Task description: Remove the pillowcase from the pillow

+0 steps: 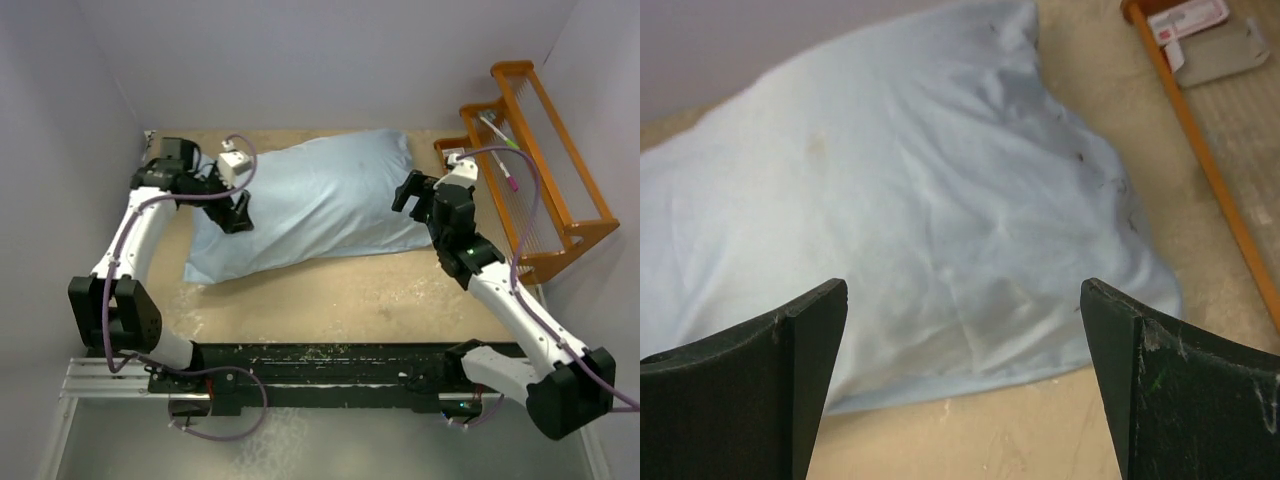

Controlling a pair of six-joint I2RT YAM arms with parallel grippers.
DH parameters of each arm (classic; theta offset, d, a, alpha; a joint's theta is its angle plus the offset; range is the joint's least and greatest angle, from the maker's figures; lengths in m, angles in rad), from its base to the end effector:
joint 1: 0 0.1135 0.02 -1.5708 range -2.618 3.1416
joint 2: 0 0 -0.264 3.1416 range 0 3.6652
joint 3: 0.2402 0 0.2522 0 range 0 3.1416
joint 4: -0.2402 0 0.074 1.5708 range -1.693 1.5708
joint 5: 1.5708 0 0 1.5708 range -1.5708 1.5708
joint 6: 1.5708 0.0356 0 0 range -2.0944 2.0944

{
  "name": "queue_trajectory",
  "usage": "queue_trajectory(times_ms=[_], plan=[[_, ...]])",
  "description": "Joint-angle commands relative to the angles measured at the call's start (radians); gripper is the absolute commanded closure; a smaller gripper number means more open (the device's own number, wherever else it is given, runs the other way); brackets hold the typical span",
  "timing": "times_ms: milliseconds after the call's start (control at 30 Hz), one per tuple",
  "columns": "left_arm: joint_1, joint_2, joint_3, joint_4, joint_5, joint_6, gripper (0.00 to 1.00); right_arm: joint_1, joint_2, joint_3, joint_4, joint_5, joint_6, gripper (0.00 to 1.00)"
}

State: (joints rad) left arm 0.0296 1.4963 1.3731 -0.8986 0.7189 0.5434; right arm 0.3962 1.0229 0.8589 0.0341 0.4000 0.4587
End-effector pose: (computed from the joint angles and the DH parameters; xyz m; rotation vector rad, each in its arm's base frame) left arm 0.3040 -0.0145 0.3202 0.8363 2.2062 -0.6590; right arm 0.2266 0.0798 0.3442 0.3499 1.6629 0.3002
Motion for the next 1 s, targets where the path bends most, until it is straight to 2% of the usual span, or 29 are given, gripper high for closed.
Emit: queue_trajectory(times_ms=[0,100,233,333,400,533,600,633,667,833,933,967], plan=[[-0.199,0.008,0.04,0.008,-0.135,0.075,0.01,-0.027,0.094,0.078,-0.05,-0.096,0.022,0.0],[-0.344,0.03,0.057,0.009,-0.198,0.101,0.01,-0.071,0.215,0.136,-0.125,-0.134,0.032,0.0],[-0.517,0.042,-0.051,0.128,-0.384,0.141,0.01,-0.217,0.308,0.173,-0.144,-0.315,0.111,0.01],[-0.554,0.103,-0.104,0.234,-0.533,0.172,0.02,-0.242,0.317,0.173,-0.123,-0.325,0.104,0.01],[-0.55,0.164,-0.089,0.253,-0.599,0.165,0.15,-0.248,0.335,0.192,-0.141,-0.311,0.088,0.01],[-0.486,0.192,-0.1,0.286,-0.61,0.138,0.49,-0.279,0.386,0.231,-0.167,-0.314,0.072,0.01],[-0.427,0.168,-0.123,0.316,-0.615,0.135,0.81,-0.283,0.413,0.248,-0.162,-0.322,0.067,0.02],[-0.39,0.153,-0.135,0.338,-0.629,0.14,0.92,-0.283,0.431,0.262,-0.165,-0.322,0.063,0.03],[-0.347,0.136,-0.146,0.35,-0.64,0.152,0.97,-0.283,0.45,0.279,-0.173,-0.322,0.061,0.03],[-0.117,0.028,-0.206,0.359,-0.599,0.247,0.99,-0.242,0.538,0.331,-0.162,-0.347,0.012,0.06],[-0.048,-0.017,-0.224,0.346,-0.584,0.281,0.99,-0.158,0.58,0.329,-0.143,-0.334,0.011,0.05],[-0.041,-0.03,-0.227,0.34,-0.584,0.285,0.95,-0.126,0.589,0.323,-0.126,-0.342,0.017,0.06]])
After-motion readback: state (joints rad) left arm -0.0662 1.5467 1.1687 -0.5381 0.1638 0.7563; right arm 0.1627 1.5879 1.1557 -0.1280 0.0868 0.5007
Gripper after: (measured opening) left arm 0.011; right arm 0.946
